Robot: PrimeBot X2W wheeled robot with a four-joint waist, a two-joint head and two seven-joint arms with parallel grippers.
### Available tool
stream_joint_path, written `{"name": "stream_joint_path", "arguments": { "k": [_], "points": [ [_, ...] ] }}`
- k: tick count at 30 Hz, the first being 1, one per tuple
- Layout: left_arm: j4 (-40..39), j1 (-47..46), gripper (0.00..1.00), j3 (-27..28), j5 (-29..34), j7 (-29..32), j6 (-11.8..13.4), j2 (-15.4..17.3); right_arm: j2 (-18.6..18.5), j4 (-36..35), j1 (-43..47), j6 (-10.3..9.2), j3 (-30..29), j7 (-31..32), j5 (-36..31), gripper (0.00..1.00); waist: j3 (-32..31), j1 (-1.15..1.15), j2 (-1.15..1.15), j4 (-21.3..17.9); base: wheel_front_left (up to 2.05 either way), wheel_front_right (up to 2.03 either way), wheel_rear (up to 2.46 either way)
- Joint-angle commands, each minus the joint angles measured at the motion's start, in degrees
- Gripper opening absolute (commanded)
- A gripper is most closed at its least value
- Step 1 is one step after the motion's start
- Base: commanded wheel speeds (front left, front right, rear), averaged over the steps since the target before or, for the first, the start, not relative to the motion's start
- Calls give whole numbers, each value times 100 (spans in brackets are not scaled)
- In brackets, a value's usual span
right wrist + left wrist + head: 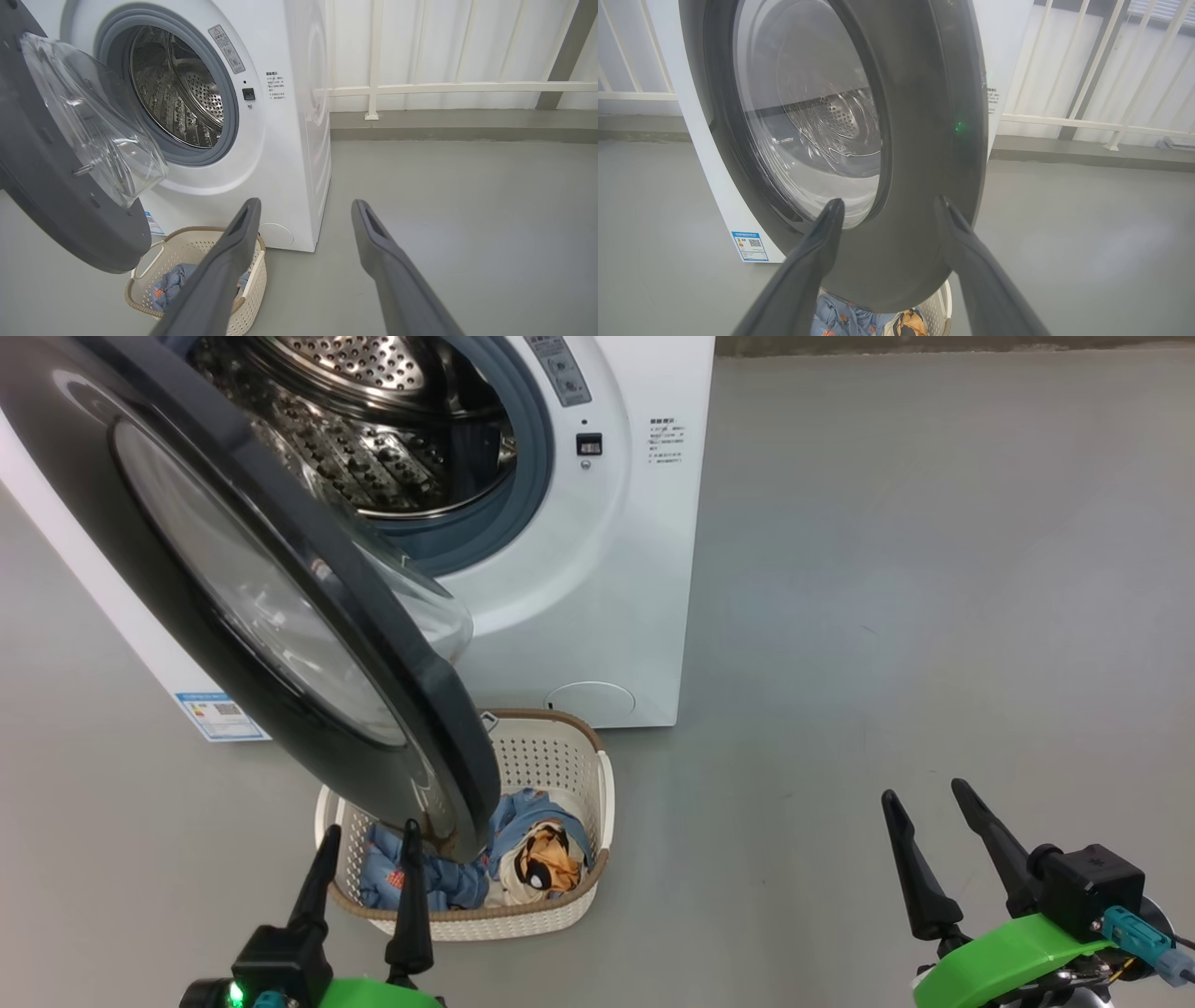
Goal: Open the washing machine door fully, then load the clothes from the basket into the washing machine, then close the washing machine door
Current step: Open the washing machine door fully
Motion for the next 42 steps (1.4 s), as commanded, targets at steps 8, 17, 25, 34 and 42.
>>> {"name": "stream_joint_path", "arguments": {
  "k": [8, 17, 25, 34, 42],
  "points": [
    [-109, -65, 100, 185, 61, -36, 4, 54, -7, -137, -102, 9, 107, -6, 70, 100, 20, 0, 0, 7, 0, 0, 0],
    [-116, -70, 100, 183, 61, -36, 16, 54, -7, -123, -122, 9, 95, -1, 58, 100, 29, 0, 0, 9, 0, 0, 0],
    [-124, -65, 100, 179, 57, -36, 17, 54, -7, -128, -116, 9, 111, 11, -14, 100, 40, 0, 0, 7, 0, 0, 0],
    [-147, -79, 0, 192, 46, -36, -28, 54, -7, -126, -131, 9, 105, 15, -28, 100, 95, 0, 0, 9, 0, 0, 0],
    [-309, -186, 0, 370, 109, -36, -101, 54, -7, -86, -168, 9, 110, -23, -2, 100, 154, 0, 0, 3, 0, 0, 0]
  ]
}}
